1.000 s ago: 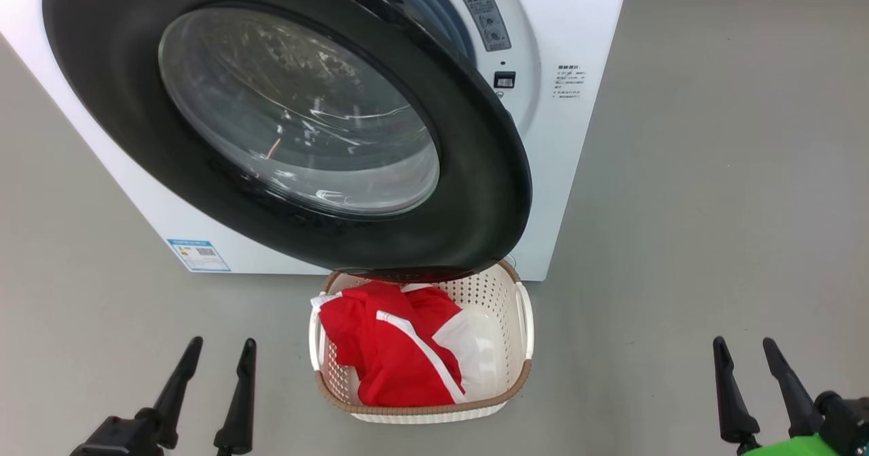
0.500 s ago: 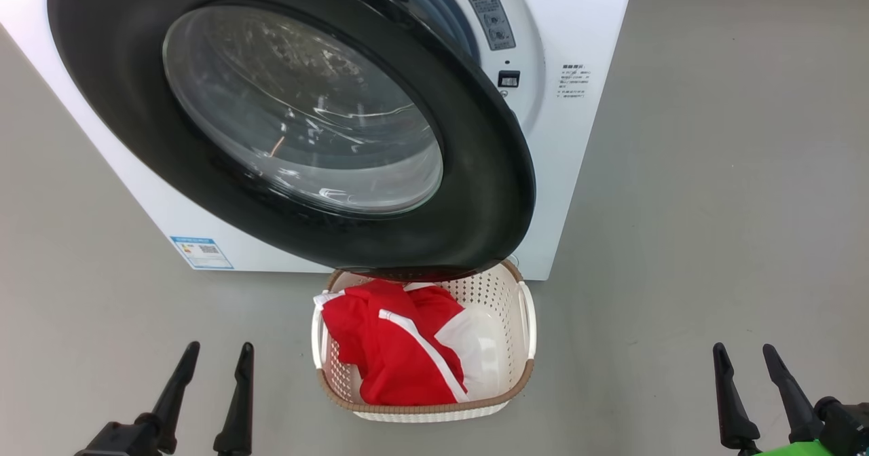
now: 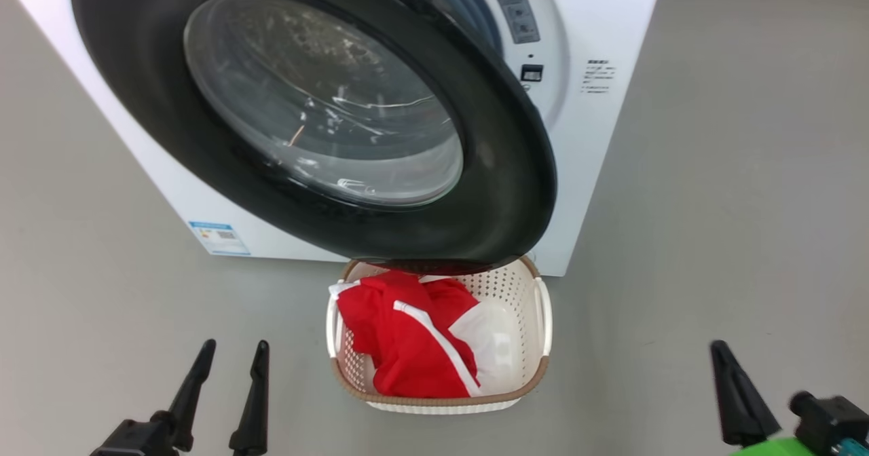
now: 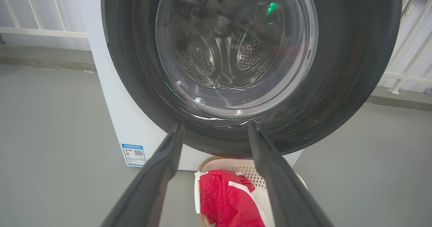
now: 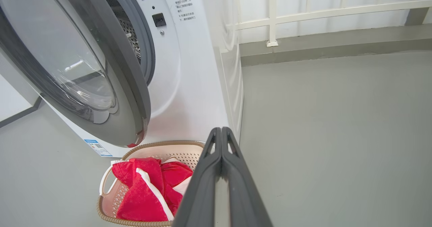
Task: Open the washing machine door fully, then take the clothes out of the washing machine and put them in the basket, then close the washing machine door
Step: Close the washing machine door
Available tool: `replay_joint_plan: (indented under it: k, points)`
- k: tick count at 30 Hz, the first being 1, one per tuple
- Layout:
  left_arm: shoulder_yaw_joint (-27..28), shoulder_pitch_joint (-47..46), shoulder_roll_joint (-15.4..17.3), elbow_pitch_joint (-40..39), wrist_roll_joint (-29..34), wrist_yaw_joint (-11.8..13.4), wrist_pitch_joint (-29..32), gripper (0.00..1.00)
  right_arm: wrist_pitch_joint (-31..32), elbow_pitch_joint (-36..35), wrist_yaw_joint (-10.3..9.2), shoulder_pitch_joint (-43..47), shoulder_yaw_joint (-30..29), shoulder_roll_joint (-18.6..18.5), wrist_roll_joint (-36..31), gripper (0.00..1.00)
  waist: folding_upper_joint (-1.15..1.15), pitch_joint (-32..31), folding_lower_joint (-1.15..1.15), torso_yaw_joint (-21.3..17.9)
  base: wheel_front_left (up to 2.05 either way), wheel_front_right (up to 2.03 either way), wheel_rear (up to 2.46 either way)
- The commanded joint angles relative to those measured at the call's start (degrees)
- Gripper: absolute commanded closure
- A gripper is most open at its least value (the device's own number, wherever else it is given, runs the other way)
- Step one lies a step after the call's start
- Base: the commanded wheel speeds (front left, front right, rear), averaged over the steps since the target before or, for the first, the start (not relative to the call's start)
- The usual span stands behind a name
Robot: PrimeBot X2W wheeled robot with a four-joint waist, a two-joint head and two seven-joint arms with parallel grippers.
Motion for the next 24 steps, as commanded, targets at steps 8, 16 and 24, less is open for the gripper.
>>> replay_joint_plan:
  k: [8,16,24]
  points:
    - [1.10,-2.91,-0.99,-1.52,-0.97,0.03,-0.52,0.00,-0.37,-0.32,0.36,-7.94,6.18,-1.83,0.85,1.00,0.00,1.38,0.00,3.12,0.00,0.00,0.00]
    - [0.34,-3.36,-1.83,-1.31,-1.86,0.03,-0.52,0.00,-0.37,1.68,0.36,-14.29,11.09,-3.43,1.35,1.00,0.00,2.75,0.00,6.16,0.00,0.00,0.00]
    - [-0.72,-4.15,-2.03,-1.12,-3.98,0.03,-0.52,0.00,-0.37,4.02,0.36,-20.05,15.60,-4.57,1.81,1.00,0.00,4.74,0.00,9.04,0.00,0.00,0.00]
